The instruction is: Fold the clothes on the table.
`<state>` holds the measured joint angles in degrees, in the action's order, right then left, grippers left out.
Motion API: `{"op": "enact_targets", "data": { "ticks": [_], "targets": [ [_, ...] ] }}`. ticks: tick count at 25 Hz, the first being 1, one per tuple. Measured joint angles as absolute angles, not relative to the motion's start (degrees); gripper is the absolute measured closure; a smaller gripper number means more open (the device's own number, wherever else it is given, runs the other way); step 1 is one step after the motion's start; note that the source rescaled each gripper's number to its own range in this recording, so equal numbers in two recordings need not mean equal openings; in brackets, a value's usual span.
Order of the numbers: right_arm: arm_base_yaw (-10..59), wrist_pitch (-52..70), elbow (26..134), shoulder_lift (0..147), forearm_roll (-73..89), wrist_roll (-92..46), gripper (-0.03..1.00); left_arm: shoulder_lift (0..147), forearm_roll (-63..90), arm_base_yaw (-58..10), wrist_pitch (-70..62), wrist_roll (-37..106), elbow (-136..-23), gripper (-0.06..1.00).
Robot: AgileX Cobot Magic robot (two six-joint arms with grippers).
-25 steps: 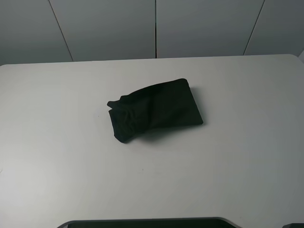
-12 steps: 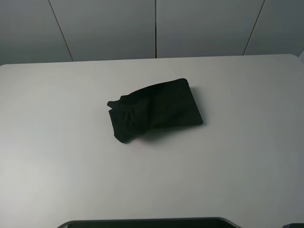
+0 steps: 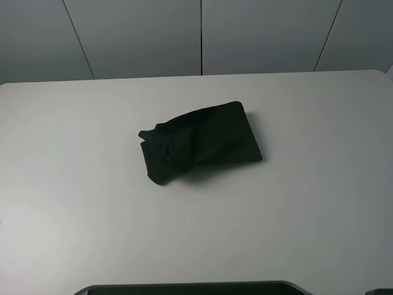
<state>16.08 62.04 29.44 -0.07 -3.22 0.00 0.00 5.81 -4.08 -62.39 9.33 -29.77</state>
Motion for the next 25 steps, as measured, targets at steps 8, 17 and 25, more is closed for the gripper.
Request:
{"op": "enact_targets", "data": {
  "ticks": [8,17,25],
  "targets": [
    [16.08,62.14,29.44,-0.07,1.87,-5.48,-0.03,0.00,5.81,-7.01,-62.39,9.33,-29.77,0.00],
    [16.08,62.37,29.44,-0.07,2.50,-6.04,-0.03,0.00,5.81,-8.98,-62.39,9.33,-29.77,0.00],
    [10.86,62.37,29.44,-0.07,2.60,-6.18,-0.03,0.00,5.81,-8.98,-62.39,9.33,-29.77,0.00]
  ]
}}
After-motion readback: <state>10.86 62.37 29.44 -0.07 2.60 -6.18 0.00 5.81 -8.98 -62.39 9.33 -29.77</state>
